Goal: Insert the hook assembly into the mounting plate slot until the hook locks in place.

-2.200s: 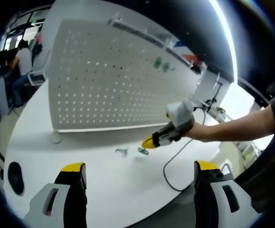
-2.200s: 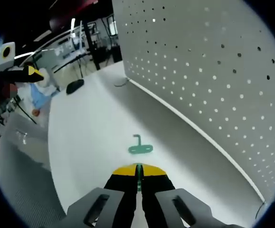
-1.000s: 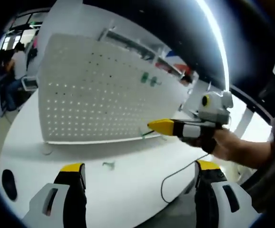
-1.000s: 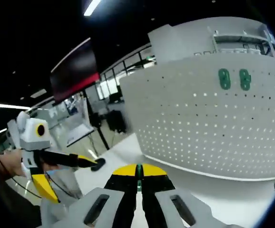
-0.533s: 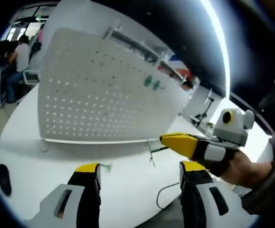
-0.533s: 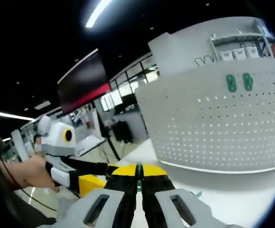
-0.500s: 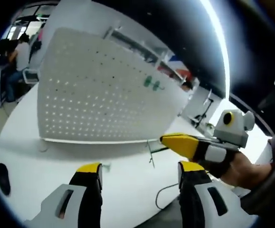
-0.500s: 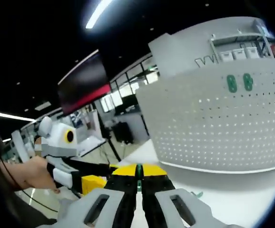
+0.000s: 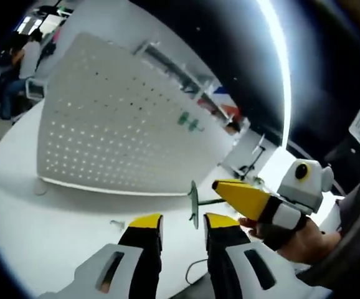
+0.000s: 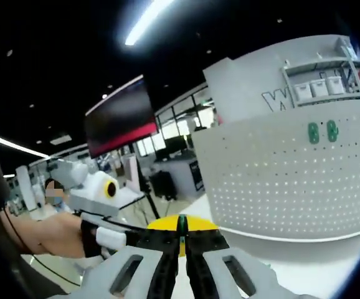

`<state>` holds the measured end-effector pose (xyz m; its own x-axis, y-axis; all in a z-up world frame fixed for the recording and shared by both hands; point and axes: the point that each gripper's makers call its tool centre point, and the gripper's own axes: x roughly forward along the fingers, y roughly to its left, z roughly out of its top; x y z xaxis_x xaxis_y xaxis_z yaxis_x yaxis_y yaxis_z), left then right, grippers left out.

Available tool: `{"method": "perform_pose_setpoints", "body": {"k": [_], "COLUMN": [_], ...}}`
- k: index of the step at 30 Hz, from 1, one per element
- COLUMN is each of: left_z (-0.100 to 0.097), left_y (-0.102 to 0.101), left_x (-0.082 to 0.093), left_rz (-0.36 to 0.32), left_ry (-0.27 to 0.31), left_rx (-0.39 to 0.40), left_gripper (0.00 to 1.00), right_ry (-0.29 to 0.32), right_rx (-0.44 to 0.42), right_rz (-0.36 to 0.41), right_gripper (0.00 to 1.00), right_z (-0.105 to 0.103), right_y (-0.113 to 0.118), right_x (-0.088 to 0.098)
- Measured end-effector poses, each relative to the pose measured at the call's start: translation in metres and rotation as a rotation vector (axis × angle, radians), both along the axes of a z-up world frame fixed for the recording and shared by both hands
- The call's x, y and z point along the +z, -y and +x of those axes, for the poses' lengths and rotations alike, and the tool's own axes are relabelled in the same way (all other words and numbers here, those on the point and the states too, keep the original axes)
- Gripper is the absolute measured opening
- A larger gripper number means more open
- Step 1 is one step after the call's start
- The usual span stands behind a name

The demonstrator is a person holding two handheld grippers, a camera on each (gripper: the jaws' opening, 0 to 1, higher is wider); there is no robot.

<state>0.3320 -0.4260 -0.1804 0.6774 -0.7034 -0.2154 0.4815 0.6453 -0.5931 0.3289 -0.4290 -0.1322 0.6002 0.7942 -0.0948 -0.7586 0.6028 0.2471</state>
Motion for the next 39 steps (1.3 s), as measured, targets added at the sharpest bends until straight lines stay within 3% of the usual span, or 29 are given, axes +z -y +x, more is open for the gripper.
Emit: {"method": "perform_pose_setpoints", "body": {"k": [11, 22, 25, 29, 30, 31, 34, 39], "left_z": [-0.004, -0.004, -0.002, -0.001, -0.001, -0.001, 0.001, 0.005], "left_y": [0.005, 0.007, 0.006, 0.005, 0.005, 0.005, 0.002, -0.005], "left_x": [0.010, 0.015, 0.015, 0.017, 0.017, 0.017, 0.017, 0.013], "left_rz": [-0.061, -0.016, 0.023, 0.031, 0.021, 0.019, 0.033, 0.127], "left_ry": [0.023, 0.060, 0.079, 0.084, 0.076, 0.072, 0.080, 0.117], "left_rx": [-0.027, -0.023, -0.023, -0.021, -0.018, -0.017, 0.000, 0.015], "left_gripper": [0.06, 0.02, 0.02, 0.02, 0.02, 0.02, 0.02, 0.02], "right_ry": [0.040, 0.068, 0.070, 0.034, -0.016, -0.045, -0.046, -0.036], "right_rx": [-0.004, -0.008, -0.007, 0.003, 0.013, 0.018, 0.017, 0.041], "right_rz": [-0.005, -0.010, -0.017, 0.033, 0.094, 0.103, 0.074, 0.055], "right_gripper": [0.00, 0.00, 0.00, 0.01, 0.02, 0.02, 0.05, 0.09], "right_z": [-0.003, -0.005, -0.005, -0.004, -0.004, -0.004, -0.001, -0.008], "right_y": [-0.001, -0.001, 0.000, 0.000, -0.001, 0.000, 0.001, 0.000], "right_x": [0.004, 0.008, 0.008, 0.009, 0.011, 0.009, 0.003, 0.003]}}
